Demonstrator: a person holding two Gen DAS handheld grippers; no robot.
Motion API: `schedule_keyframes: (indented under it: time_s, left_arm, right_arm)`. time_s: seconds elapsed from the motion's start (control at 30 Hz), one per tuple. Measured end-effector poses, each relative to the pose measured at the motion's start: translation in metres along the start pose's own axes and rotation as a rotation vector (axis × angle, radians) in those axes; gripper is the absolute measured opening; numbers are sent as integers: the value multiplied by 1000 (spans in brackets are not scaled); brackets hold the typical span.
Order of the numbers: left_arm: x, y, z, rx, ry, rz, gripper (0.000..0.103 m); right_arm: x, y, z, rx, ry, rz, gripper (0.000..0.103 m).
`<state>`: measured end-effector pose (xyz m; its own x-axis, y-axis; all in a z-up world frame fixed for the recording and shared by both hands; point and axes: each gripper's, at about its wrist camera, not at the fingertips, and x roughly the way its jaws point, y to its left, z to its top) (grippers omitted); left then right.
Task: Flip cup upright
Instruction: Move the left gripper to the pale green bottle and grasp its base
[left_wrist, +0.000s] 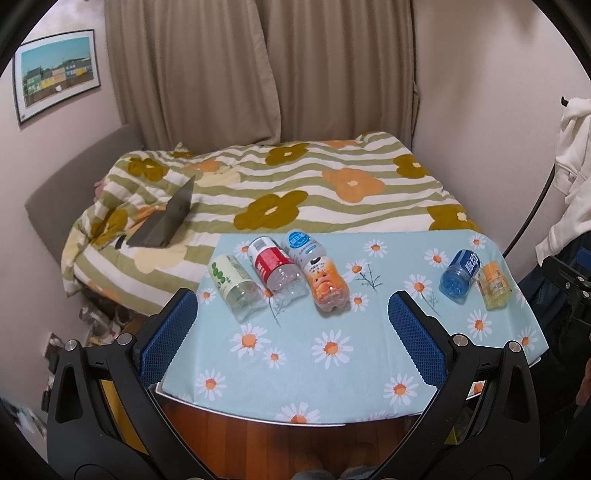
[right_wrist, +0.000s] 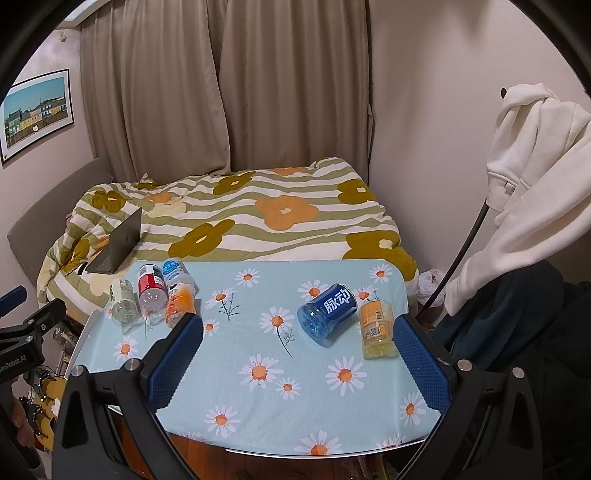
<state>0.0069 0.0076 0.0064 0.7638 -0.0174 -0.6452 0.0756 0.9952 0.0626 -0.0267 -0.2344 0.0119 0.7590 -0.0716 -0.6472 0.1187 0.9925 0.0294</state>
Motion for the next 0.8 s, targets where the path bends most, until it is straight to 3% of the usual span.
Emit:
schedule_keyframes:
  time_s: [0.43,0.67,0.8]
  left_arm:
    - [24,12,1,-97,111,103,103]
    - [72,43,4,-158,208,118,103]
    - [115,62,10,-177,277,106,103]
  right_arm:
    - [27,2,6,-97,45,86,103]
    - [61,6,7,-70,119,117,103]
    - [81,13,10,-57,144,83,103]
